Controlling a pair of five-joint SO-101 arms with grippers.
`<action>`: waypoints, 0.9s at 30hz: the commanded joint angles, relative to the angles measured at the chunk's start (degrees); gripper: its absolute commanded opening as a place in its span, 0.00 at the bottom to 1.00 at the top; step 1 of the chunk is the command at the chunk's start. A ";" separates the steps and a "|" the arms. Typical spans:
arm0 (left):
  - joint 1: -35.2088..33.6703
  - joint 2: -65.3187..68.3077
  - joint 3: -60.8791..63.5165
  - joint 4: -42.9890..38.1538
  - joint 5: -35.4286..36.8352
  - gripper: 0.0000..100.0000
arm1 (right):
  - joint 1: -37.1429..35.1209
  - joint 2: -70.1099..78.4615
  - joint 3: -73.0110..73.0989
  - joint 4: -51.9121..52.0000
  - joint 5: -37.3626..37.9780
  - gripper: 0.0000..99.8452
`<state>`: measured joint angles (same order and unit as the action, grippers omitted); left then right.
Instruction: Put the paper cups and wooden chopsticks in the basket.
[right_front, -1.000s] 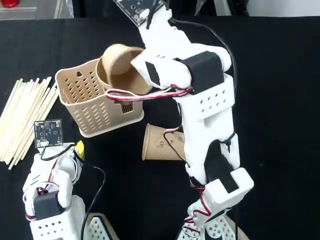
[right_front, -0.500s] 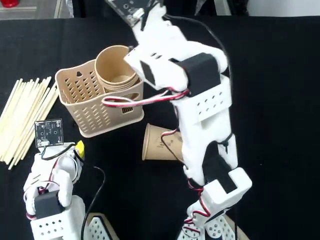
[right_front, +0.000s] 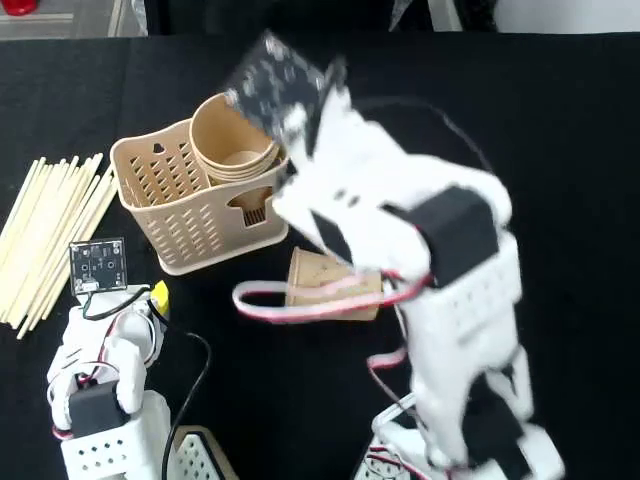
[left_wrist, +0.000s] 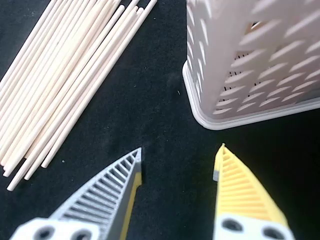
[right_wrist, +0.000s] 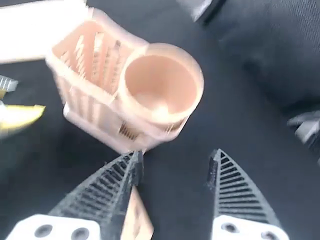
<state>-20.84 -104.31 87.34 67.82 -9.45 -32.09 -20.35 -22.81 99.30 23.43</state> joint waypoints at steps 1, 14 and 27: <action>-0.13 -0.09 -0.57 -0.62 -0.09 0.23 | 1.32 -11.21 20.79 1.76 0.18 0.23; -0.13 -0.09 -0.57 -0.62 -0.18 0.23 | -2.46 -16.57 59.12 -20.40 -29.54 0.40; -0.04 -0.09 -0.57 -0.53 -0.18 0.23 | -8.44 -6.29 63.69 -35.16 -39.91 0.35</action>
<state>-20.84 -104.31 87.34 67.82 -9.45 -41.58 -28.18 41.10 66.07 -17.98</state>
